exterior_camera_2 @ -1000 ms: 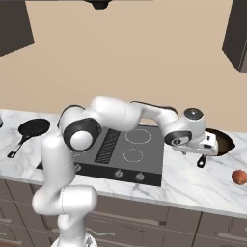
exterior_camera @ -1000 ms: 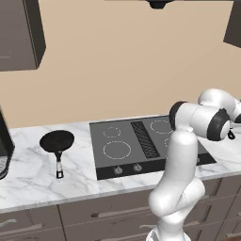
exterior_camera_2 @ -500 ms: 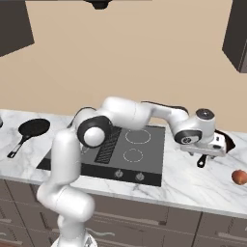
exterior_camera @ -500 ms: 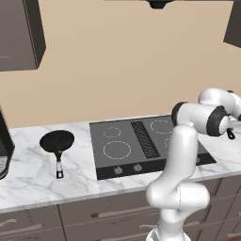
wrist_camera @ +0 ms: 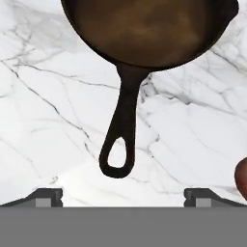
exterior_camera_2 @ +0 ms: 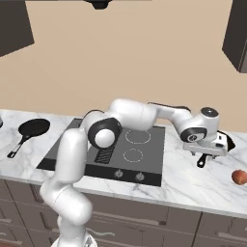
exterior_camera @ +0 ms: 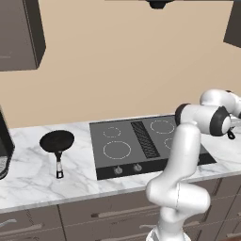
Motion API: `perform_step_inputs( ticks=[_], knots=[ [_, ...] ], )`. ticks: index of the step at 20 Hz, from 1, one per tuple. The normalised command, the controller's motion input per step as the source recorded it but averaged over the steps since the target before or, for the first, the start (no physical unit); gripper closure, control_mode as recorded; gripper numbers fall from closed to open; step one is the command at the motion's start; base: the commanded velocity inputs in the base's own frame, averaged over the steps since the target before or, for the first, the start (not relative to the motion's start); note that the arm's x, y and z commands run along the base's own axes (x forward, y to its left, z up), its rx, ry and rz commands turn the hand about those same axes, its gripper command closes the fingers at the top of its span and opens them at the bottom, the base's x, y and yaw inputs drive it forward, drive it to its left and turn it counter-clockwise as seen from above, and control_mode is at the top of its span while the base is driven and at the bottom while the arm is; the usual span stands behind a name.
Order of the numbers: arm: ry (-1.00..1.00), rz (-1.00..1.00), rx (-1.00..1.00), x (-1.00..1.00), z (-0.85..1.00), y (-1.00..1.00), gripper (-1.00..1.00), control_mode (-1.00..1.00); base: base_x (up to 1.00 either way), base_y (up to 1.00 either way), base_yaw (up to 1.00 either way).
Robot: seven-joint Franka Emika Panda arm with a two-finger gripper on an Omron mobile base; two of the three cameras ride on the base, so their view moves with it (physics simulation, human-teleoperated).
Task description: Place both pans onto different burners. Then place the onion and the chicken drumstick on different pans.
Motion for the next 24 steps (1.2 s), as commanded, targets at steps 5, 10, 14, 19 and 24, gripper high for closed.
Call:
perform_step_inputs(
  ticks=[5, 10, 14, 19, 24],
  knots=[
    [0.04, 0.0, 0.0, 0.28, -0.28, 0.0, -1.0, -1.0, 0.0, 0.0, 0.0],
    [0.06, 0.0, 0.0, 0.2, -0.25, 0.0, -1.0, -1.0, 0.0, 0.0, 0.0],
    [0.06, 0.0, 0.01, 0.12, -0.25, 0.0, -1.0, -1.0, 0.0, 0.0, 0.0],
    [0.06, 0.0, 0.0, 0.12, -0.26, 0.0, -1.0, -1.0, 0.0, 0.0, 0.0],
    [0.05, 0.0, 0.03, 0.13, -0.17, -0.1, -1.0, -1.0, 0.0, 0.0, 0.0]
  ],
)
